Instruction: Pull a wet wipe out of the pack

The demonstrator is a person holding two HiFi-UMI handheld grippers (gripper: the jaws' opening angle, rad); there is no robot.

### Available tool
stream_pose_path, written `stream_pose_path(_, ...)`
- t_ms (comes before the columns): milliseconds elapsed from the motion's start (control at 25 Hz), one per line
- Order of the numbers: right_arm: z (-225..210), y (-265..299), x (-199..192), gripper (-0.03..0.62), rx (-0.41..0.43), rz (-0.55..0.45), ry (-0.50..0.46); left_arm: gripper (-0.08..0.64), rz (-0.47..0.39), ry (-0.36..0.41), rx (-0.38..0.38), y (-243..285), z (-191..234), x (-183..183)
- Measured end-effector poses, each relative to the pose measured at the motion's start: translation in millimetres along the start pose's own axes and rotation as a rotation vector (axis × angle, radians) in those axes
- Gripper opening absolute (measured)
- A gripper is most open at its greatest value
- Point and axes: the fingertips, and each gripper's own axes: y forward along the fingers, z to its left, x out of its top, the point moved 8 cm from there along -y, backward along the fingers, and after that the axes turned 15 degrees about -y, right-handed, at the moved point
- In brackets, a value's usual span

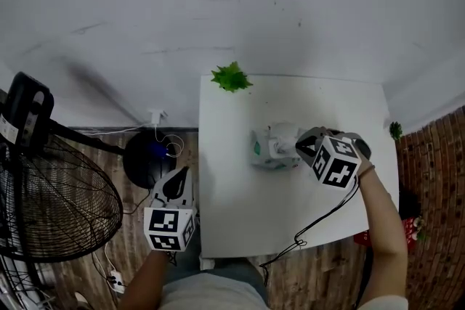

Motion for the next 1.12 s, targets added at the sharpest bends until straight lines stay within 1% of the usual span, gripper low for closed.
stream_pose_path(280,2.1,-13.2,3.7,0.005,-0.035,0.013,0.026,0.000,-0.020,-0.001,-0.007,-8.2,2.8,4.2)
stream_pose_path(840,4.7,-41.6,9.5,0.005,-0.140,0.029,0.096,0.000,-0.063,-0.005,-0.024,-23.2,9.4,16.2)
stream_pose_path(1000,7.3,-53.2,11.6,0.005,-0.182,0.014,0.134,0.000,-0.095,-0.001,-0.046,-22.9,5.6,26.9)
stream_pose_path(1120,11.1,-64.4,12.1,0.005,-0.237,-0.009,0.187,0.000,-0.114,-0.008,-0.071,-21.3,1.2,36.3)
